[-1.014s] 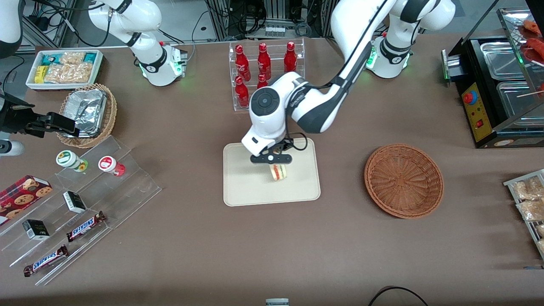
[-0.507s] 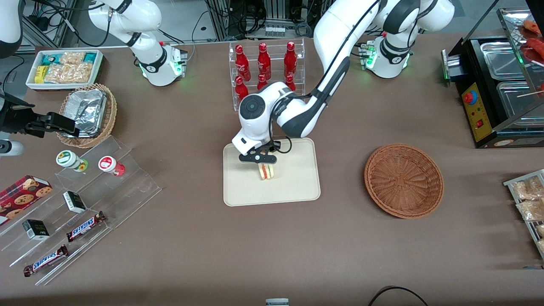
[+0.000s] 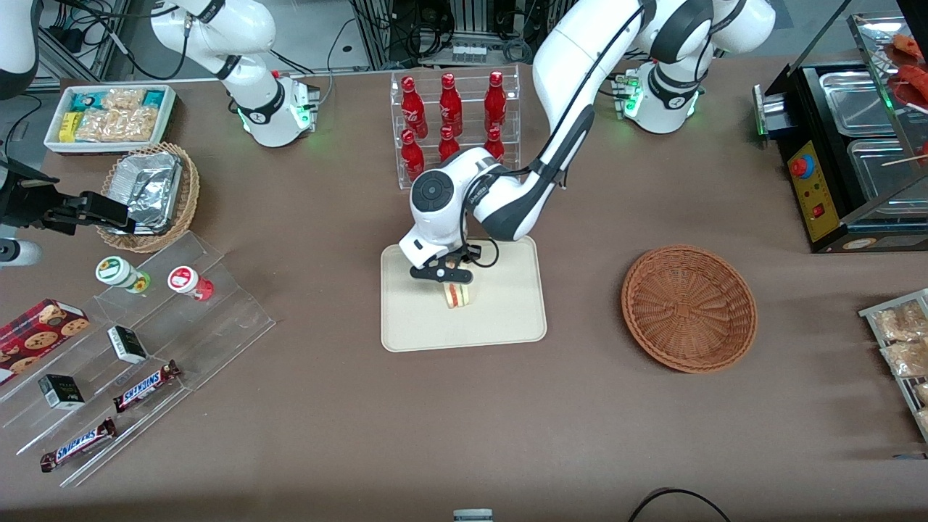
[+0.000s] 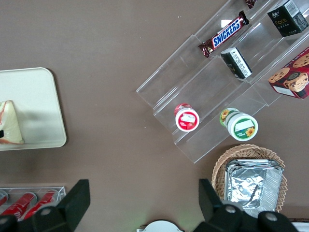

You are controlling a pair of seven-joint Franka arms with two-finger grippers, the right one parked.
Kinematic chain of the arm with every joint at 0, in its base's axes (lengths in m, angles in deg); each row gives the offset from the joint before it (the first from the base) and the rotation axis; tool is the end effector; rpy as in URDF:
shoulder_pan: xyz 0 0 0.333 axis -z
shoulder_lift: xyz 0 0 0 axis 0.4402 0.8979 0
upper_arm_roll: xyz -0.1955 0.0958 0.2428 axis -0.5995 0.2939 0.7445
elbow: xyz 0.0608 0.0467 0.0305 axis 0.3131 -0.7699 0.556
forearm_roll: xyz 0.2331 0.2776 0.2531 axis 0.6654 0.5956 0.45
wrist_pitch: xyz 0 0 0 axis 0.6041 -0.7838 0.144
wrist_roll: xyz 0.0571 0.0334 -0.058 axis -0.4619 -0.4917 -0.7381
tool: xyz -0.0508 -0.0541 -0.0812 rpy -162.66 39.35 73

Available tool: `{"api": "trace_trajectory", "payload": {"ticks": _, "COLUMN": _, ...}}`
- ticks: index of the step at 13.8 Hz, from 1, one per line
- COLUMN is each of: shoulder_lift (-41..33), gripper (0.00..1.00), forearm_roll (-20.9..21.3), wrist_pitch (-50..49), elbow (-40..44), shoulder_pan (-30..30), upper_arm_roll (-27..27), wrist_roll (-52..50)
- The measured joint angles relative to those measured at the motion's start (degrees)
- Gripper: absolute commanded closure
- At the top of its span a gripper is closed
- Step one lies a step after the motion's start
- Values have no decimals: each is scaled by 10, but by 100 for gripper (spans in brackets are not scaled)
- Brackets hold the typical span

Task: Place sandwich from basket to tray
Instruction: 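Lower the sandwich onto the tray and open the left gripper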

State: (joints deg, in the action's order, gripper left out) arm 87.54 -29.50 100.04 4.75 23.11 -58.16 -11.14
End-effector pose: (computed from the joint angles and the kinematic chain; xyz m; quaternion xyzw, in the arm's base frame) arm 0.4923 -0.6012 0.2091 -0.9977 0.0603 0.0291 0.0120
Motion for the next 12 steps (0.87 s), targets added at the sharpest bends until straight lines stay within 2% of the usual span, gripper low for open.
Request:
{"api": "trace_trajectory", "payload": {"ticks": 7, "shoulder_lift": -15, "gripper": 0, "forearm_roll": -4, "wrist_pitch": -8, "elbow": 5, "shoulder_pan": -4, "upper_arm_roll": 4, "wrist_roll": 0}}
{"api": "trace_trajectory", "payload": {"ticks": 12, "shoulder_lift": -95, "gripper": 0, "forearm_roll": -8, "wrist_pitch": -108, "elbow": 15, "shoulder_pan": -19, "upper_arm_roll": 10, "wrist_roll": -9}}
